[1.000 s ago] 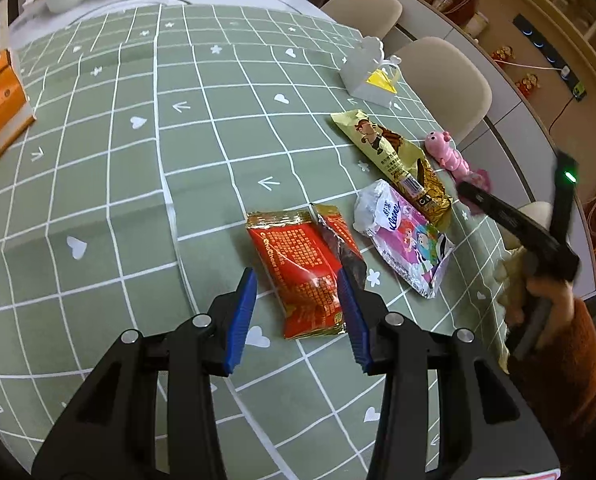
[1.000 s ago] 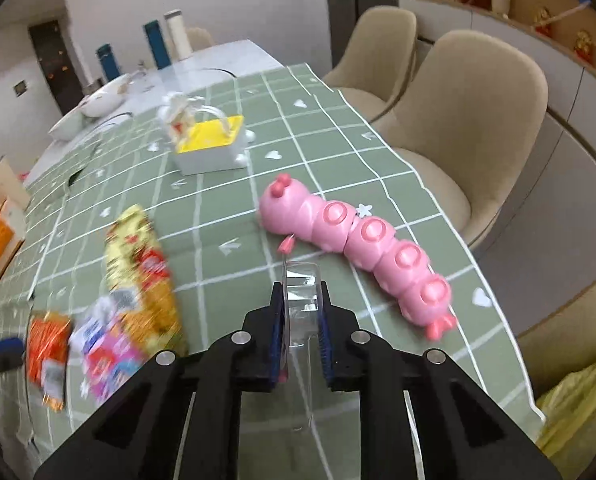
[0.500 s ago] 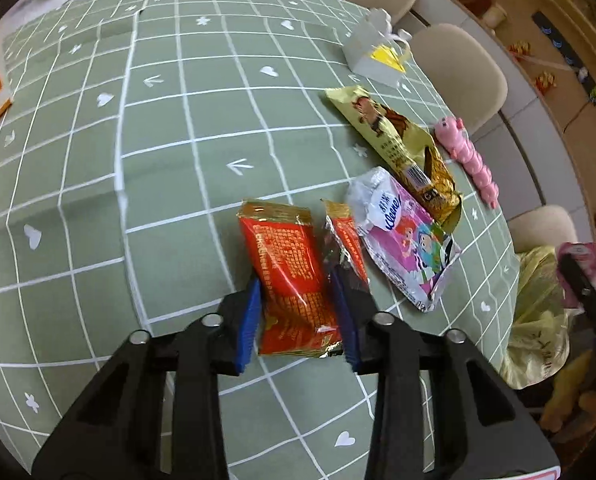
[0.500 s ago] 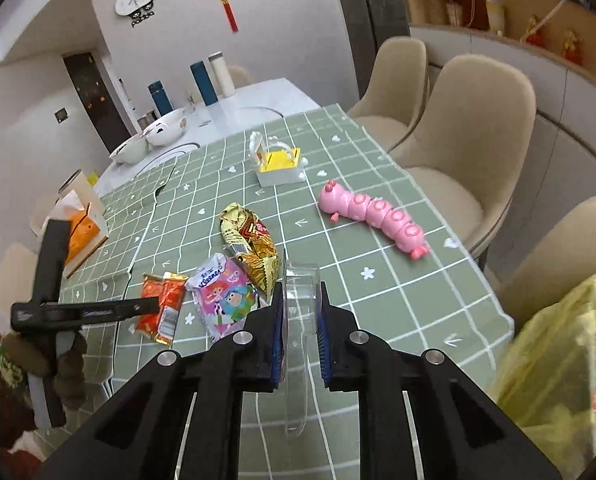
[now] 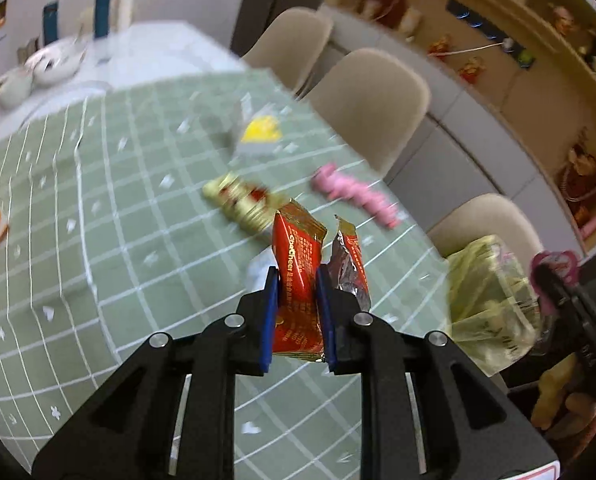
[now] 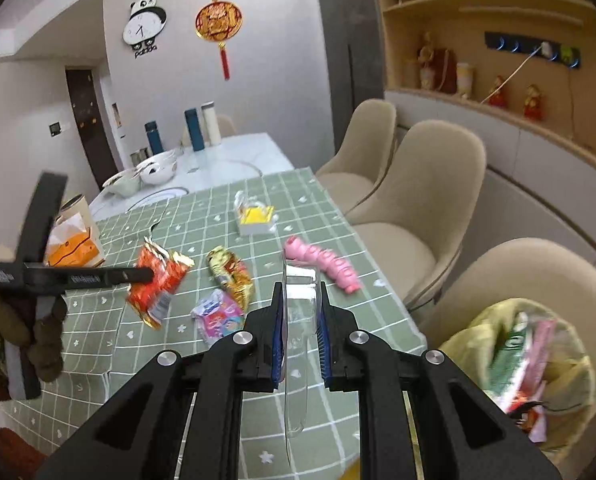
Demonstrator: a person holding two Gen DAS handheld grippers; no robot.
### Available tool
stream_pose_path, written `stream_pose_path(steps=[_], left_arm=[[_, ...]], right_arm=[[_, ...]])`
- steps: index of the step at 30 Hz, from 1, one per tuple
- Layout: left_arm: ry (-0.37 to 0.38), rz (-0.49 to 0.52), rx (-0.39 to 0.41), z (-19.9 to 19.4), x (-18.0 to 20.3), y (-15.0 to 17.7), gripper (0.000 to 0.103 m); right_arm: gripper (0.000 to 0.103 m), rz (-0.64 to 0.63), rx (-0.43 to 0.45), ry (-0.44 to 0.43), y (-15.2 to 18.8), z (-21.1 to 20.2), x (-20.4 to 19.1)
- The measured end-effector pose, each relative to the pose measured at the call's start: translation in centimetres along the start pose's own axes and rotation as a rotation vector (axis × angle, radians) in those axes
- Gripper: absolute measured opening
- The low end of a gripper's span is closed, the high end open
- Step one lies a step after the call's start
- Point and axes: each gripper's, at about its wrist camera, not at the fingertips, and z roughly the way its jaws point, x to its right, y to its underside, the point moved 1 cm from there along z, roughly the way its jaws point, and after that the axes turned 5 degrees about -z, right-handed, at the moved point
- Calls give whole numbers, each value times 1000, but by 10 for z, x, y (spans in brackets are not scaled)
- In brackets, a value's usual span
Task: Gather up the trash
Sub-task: 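Lift the red snack bag and clear cup and carry them over the bin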
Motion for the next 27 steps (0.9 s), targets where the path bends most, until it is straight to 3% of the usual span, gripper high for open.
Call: stream_pose_path(steps=[9,17,27], left_arm=[[112,158,117,-14,103,-34,18],[167,336,165,-7,195,-26,18],[249,418,98,28,262,-5,18]], right_arm=[[15,40,15,123,12,-37,45],[15,139,43,272,21,-78,109],[15,260,20,412,49,-103,162]])
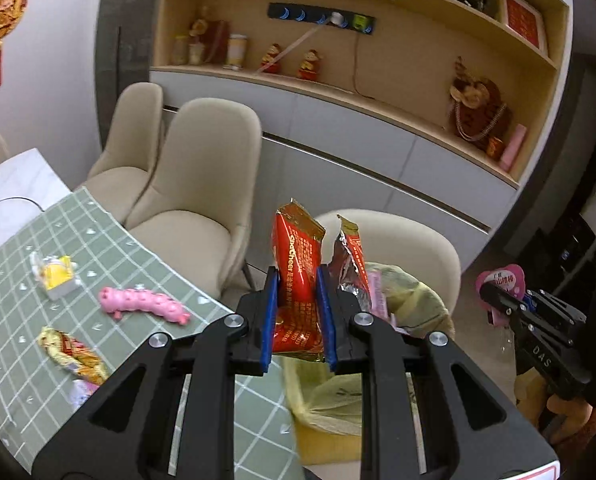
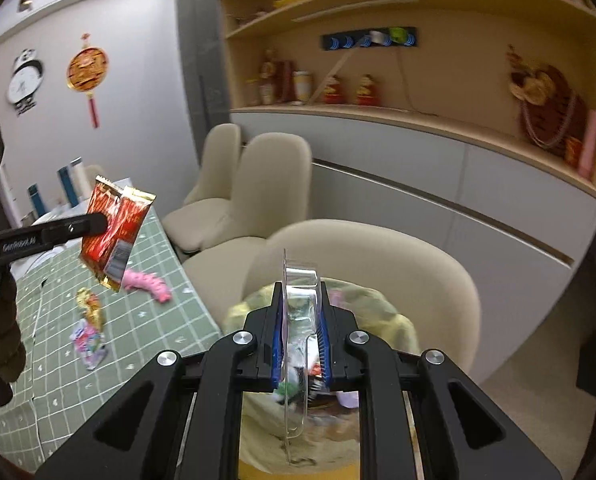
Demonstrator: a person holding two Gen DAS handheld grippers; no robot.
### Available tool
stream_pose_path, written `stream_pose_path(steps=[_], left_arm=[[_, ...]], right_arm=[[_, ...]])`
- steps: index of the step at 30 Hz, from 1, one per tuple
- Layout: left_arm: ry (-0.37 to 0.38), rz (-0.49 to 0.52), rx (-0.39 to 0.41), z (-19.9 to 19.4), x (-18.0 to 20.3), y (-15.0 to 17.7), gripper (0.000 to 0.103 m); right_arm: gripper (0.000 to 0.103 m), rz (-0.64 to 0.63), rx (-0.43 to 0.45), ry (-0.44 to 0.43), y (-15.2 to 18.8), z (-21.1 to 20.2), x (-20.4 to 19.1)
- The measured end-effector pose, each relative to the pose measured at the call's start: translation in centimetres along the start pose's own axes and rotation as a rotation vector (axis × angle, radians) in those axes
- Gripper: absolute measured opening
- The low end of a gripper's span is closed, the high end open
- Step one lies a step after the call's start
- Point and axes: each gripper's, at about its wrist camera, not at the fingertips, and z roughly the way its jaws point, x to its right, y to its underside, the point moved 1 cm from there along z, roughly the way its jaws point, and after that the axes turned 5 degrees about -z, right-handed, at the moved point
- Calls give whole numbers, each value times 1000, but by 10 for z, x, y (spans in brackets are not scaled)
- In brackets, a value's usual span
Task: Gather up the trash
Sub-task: 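Lift the red snack bag and clear cup and carry them over the bin, then open the left tool over the yellow bag while the right tool releases the cup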
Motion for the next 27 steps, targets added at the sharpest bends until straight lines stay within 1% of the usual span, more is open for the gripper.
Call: stream_pose_path(steps=[5,15,21,25,27], left_arm=[[42,17,-50,25,17,8,18],[137,44,-156,88,52,17,18],[179,57,-214,123,70,23,18],[199,42,-247,142,74,26,18],[226,35,-283,153,76,29,18]], right_arm=[[15,33,-19,50,4,1,21],[15,68,-80,137,13,15,51],[15,97,-113,169,18,24,71],[15,114,-133,177,21,32,80],[15,117,-137,177,22,35,81]])
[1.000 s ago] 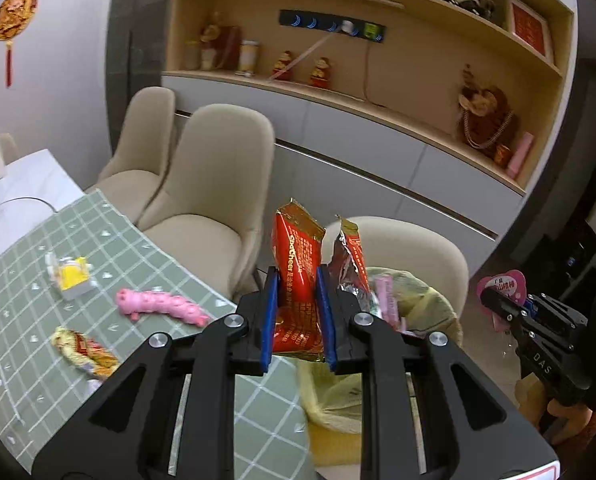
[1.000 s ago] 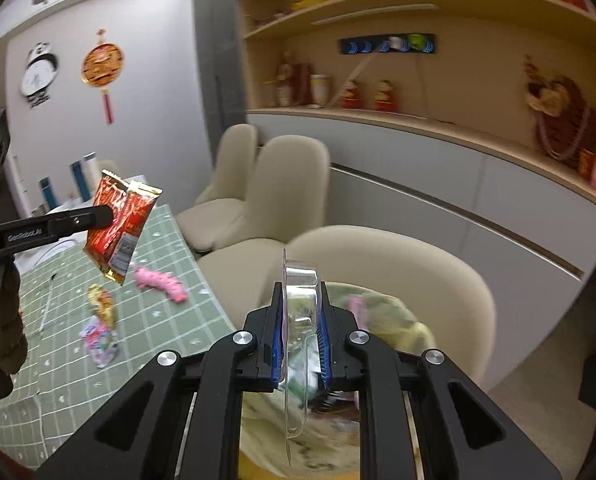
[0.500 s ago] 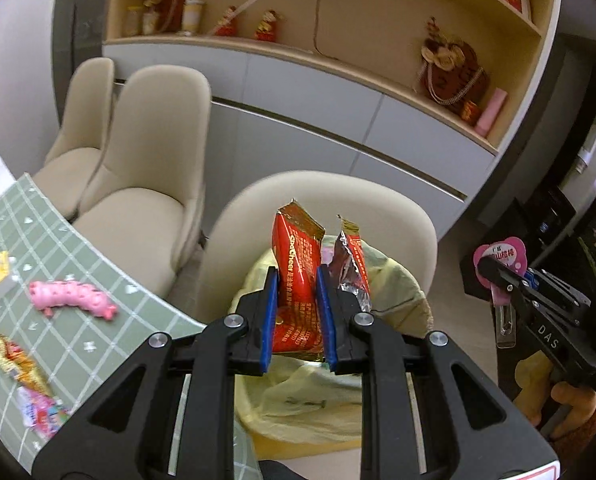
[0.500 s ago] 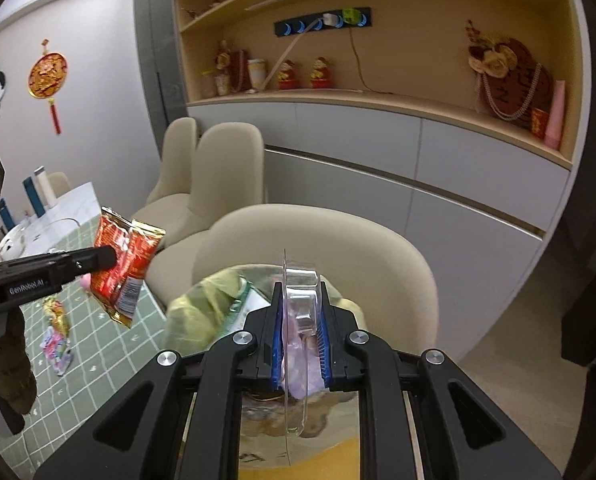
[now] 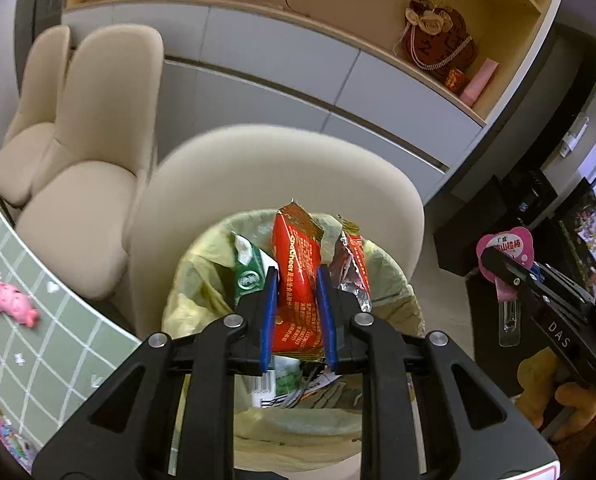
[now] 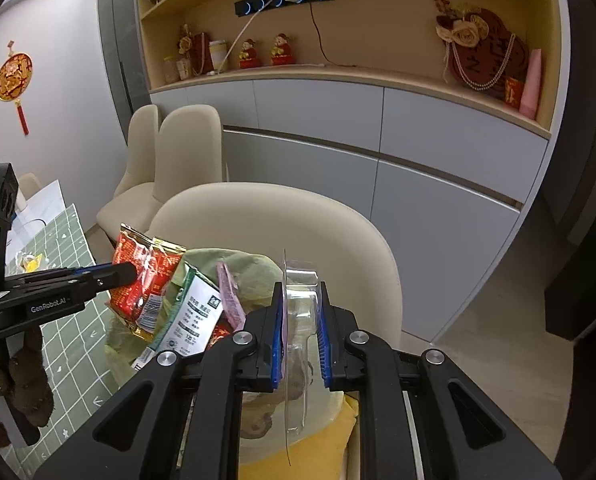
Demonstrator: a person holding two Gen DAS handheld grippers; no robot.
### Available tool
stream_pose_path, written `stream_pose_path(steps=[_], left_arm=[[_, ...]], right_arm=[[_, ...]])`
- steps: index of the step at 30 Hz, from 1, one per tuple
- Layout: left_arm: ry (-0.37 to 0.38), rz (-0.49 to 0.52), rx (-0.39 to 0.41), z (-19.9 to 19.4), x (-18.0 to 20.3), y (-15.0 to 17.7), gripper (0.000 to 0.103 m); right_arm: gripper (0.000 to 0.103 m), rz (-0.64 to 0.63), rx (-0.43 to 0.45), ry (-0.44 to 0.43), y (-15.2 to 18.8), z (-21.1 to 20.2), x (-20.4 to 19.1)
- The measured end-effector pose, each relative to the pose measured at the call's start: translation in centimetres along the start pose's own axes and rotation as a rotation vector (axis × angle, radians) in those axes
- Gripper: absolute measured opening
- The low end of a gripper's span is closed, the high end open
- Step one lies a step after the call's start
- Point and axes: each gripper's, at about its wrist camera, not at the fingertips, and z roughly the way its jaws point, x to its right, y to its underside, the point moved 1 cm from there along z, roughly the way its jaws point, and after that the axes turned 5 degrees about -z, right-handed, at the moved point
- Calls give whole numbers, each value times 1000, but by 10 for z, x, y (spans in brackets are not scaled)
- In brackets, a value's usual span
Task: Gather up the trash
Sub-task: 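Open the left tool over the yellow bag while the right tool releases the cup, then move both open tools back over the table toward the remaining wrappers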
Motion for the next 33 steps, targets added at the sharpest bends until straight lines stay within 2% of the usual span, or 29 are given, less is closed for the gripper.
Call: stream_pose_path(steps=[5,7,9,15,21,27,31,32,33], left_arm=[[38,1,-79,20,-2,4,21],[39,-9,-87,21,-3,5,31],[39,-20,-77,17,-4,5,37],[22,-9,-43,-4,-6,5,37],[1,-43,16,-35,-23,9,38],[-73,-128,46,-71,-66,30,39],[-137,-195,35,-90,-102,57,39],[-153,-207,30,-94,-110,65,39],[-176,-226,18,-99,-122,75,39]], right_arm=[[15,0,-2,-7,-3,4,-2],[15,-1,0,-14,-5,5,-4],[15,-5,2,-23,-5,5,-6],[15,-17,-3,-70,-4,10,-20],[15,-30,-22,-133,-4,20,-37],[15,-32,-71,-184,1,45,-49],[16,-29,-91,-189,6,60,-53],[17,-30,-98,-195,7,63,-54],[25,-31,-106,-197,9,65,-56]])
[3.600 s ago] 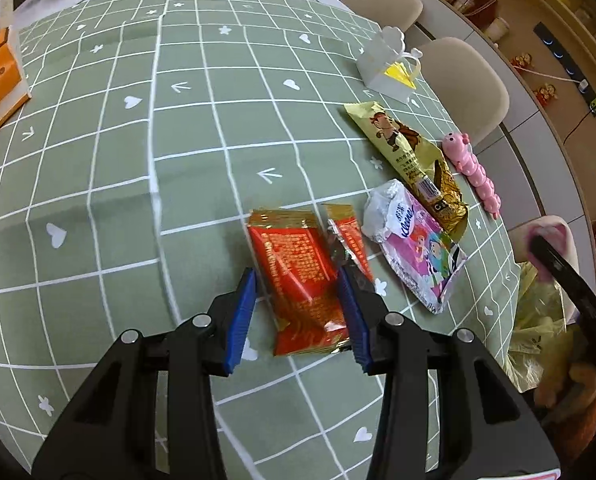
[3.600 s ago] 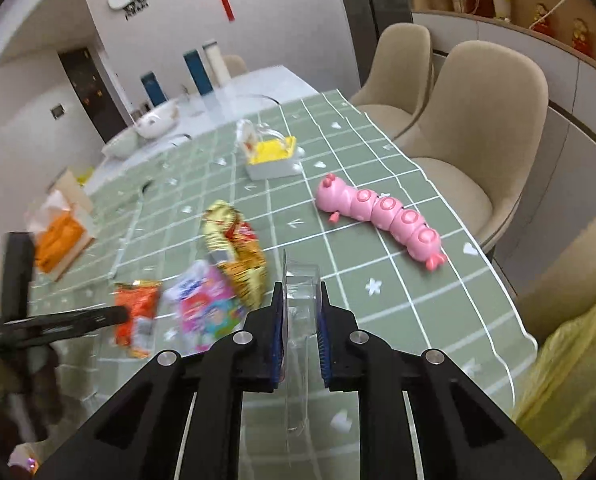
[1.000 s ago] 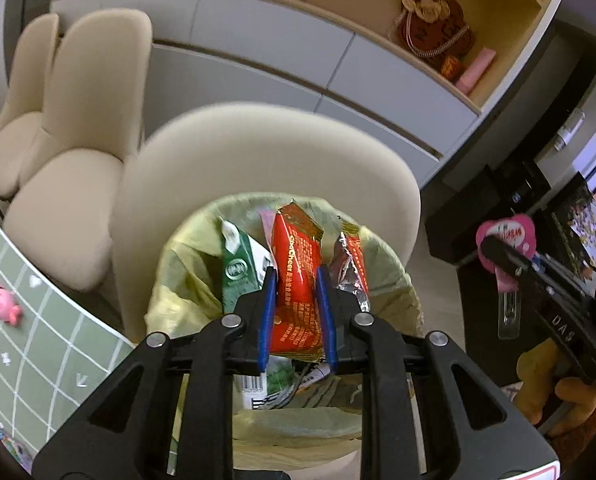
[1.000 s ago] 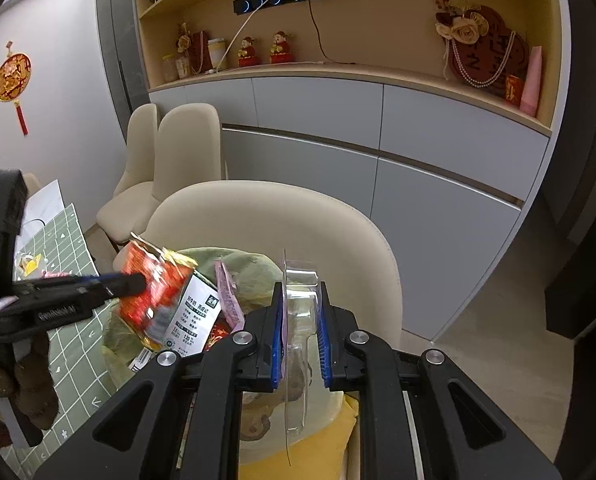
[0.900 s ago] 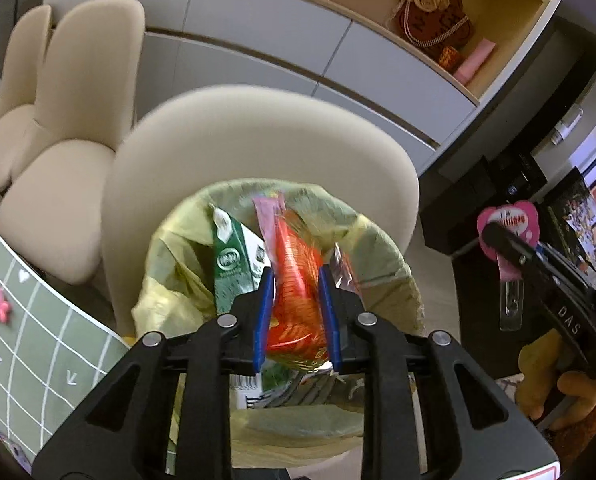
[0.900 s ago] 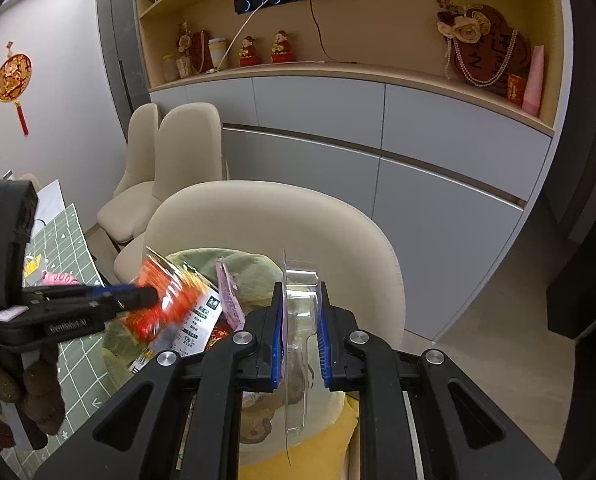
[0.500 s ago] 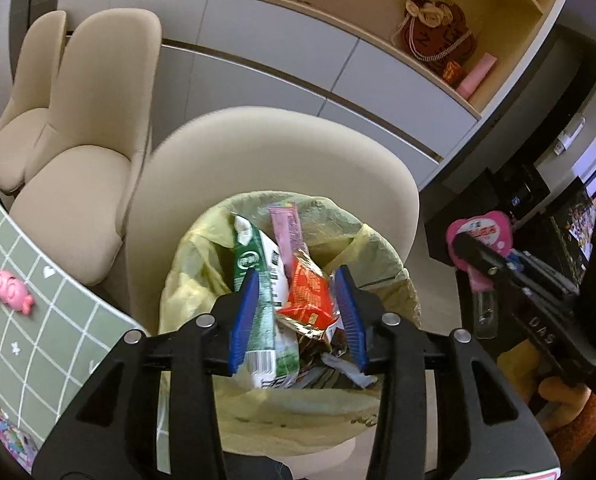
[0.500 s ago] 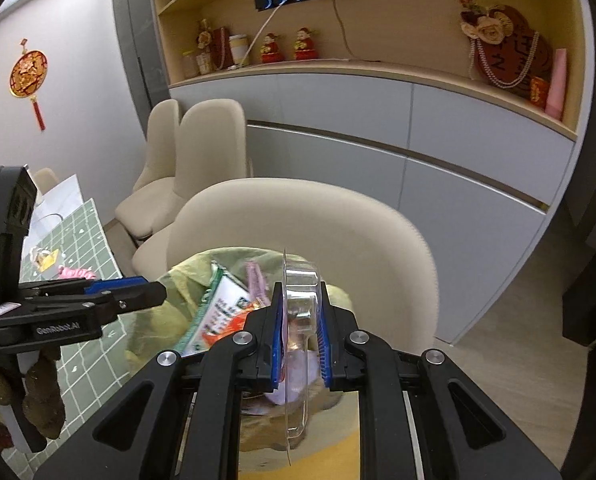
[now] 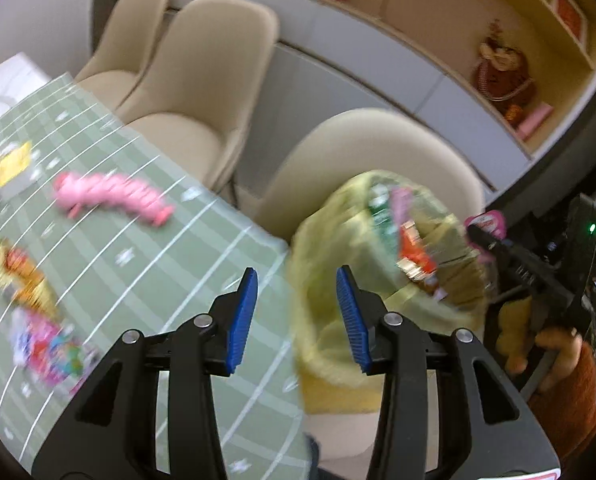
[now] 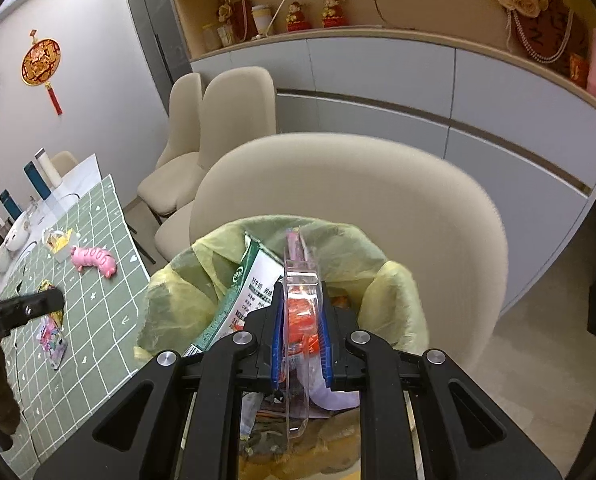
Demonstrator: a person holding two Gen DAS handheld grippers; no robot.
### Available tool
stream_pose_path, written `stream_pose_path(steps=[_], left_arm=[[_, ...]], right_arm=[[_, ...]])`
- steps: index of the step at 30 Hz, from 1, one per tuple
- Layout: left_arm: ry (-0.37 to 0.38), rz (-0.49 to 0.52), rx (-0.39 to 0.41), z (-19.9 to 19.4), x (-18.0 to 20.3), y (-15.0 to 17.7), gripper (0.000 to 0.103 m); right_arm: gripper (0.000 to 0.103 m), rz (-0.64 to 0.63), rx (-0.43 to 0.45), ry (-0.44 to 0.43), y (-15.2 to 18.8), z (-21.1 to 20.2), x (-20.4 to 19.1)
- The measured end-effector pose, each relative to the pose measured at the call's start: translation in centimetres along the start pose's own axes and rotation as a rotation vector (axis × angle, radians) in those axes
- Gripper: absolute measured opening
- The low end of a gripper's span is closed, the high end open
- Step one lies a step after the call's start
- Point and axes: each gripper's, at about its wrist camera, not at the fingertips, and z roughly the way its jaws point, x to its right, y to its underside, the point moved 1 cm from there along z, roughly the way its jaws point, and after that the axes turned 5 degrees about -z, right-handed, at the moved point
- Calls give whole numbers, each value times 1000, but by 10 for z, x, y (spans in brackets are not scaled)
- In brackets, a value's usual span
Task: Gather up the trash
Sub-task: 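Move both open tools back over the table toward the remaining wrappers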
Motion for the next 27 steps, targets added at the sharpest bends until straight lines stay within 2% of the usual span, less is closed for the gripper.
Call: stream_pose_path(steps=[2,8,10,11,15,21,27], left_arm=[[-35,-29,-15,-4,-19,10,39],[-131,-155,-22,-24,-84,44,39],[-151,-197,-19,-31,-101,53,39],[-160,-221,-16,-35,-111,57,39],[-168,-258,9,-51,-125,66,39],[-202,-296,58,-80,-151,81,39],[-278,-398,92,-106,-200,96,39]], right_arm=[[34,-6,1,3,2,2,-4],[36,-25,8,19,4,-4,-16],[42,-39,8,29,4,-8,-20],[50,-52,3,31,5,-8,-23],[52,-85,2,26,8,-13,-35],[52,-123,60,-76,7,-30,-72],[52,-260,61,-219,9,-24,-154]])
